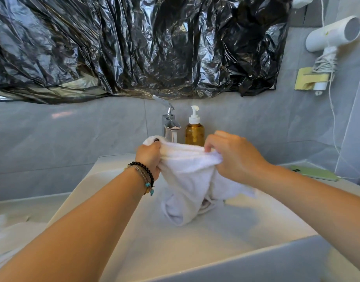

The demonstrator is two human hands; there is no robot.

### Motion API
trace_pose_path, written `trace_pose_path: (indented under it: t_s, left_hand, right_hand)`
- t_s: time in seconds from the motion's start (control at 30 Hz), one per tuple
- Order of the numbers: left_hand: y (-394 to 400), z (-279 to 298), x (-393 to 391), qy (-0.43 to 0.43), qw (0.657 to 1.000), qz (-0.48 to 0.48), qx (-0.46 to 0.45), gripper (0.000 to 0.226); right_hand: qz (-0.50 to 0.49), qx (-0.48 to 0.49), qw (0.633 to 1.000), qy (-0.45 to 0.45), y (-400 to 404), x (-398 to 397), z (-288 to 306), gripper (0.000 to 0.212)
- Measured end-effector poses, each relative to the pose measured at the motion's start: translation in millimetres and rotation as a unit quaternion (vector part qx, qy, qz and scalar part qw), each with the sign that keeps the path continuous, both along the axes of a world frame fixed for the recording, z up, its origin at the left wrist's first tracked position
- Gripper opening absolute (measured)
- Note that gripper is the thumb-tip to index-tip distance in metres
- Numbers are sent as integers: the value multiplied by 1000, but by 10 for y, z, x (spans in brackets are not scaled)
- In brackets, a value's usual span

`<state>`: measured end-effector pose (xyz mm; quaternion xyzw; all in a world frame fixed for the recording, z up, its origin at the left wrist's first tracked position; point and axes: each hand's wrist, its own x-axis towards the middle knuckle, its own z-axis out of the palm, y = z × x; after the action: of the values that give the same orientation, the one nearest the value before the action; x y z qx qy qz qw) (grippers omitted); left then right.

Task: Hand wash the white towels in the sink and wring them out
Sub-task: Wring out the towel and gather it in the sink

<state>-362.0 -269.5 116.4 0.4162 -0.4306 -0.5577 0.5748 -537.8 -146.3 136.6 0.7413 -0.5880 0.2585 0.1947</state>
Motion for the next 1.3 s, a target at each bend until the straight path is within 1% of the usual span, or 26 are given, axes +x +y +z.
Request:
trace_pose_path:
  t_s: [0.03,0.07,0.1,0.13,0.17,0.2,0.23,0.27,0.3,0.33,0.4,0.43,0.47,0.53,0.57,0.67,0.73,0.8,0.87,0.9,0.97,1.03,1.07,1.13,1.2,1.3]
  left_hand:
    - [13,-14,-11,-20,1000,-13,-6,9]
    - [24,-37,-11,-43,998,-33,-17,12]
    - [44,-61,-6,-64,996,-61,-29,16]
    - [64,-82,13,-81,991,-94,-45,18]
    - [81,-97,35,-92,985,-129,-62,21]
    - [82,-110,61,-97,979,-162,-77,25]
    - [78,-115,83,-92,974,-192,-83,29]
    - [67,-117,108,-84,970,-215,-80,34]
    - [58,-119,129,-76,967,-232,-75,39]
    - [52,-116,151,-72,964,-245,-73,43]
    - [32,-114,197,-75,959,-261,-79,46]
    - [23,-120,217,-84,960,-255,-80,45]
    - [0,-132,237,-97,964,-236,-75,43]
    - [-80,-165,266,-132,976,-164,-48,35]
    - [-124,-186,282,-153,980,-125,-34,31]
    - [-202,-201,328,-233,970,-62,-15,29]
    - [-192,-184,345,-294,954,-57,3,30]
    - [-169,-184,355,-316,946,-73,21,38]
    - [-125,-193,383,-280,950,-136,25,46]
    - [-101,-197,396,-248,951,-183,21,47]
    - [-13,-194,414,-209,933,-291,15,45]
    - [56,-196,372,-207,909,-363,-7,45]
    - [56,-214,332,-222,905,-363,-24,46]
    - [21,-245,258,-271,914,-297,-55,48]
    - [-39,-279,236,-296,924,-234,-67,47]
    - [-85,-334,240,-286,933,-208,-67,45]
  right_hand:
    - [9,60,998,27,60,36,-46,32]
    - [28,157,987,28,121,71,-91,30]
    - [45,272,961,2,154,94,-118,28]
    - [56,373,925,-42,159,114,-121,32]
    - [64,428,896,-96,129,116,-96,43]
    - [59,427,888,-163,33,85,-71,55]
    - [44,388,891,-233,-106,48,-69,64]
    - [24,341,892,-295,-231,40,-77,67]
    - [7,319,883,-343,-353,47,-102,64]
    - [4,342,859,-380,-474,49,-150,55]
    - [46,428,776,-460,-640,137,-290,33]
    - [64,436,756,-484,-698,175,-347,24]
    - [71,424,758,-491,-732,204,-373,16]
    - [76,367,788,-489,-783,261,-366,2]
    - [78,336,794,-501,-808,281,-342,5]
    - [80,262,761,-588,-906,283,-287,11]
    - [67,231,767,-595,-958,342,-300,8]
    - [55,199,799,-564,-1004,451,-335,8]
    - [51,176,824,-536,-1027,542,-340,22]
    - [53,165,828,-534,-1031,565,-332,28]
    - [57,152,819,-551,-1029,568,-314,34]
    - [66,156,806,-567,-1024,563,-317,32]
    - [81,165,799,-572,-1018,568,-330,26]
    - [117,201,780,-580,-1042,548,-378,13]
    - [130,252,772,-569,-1069,431,-439,34]
    - [120,357,762,-527,-1043,216,-474,78]
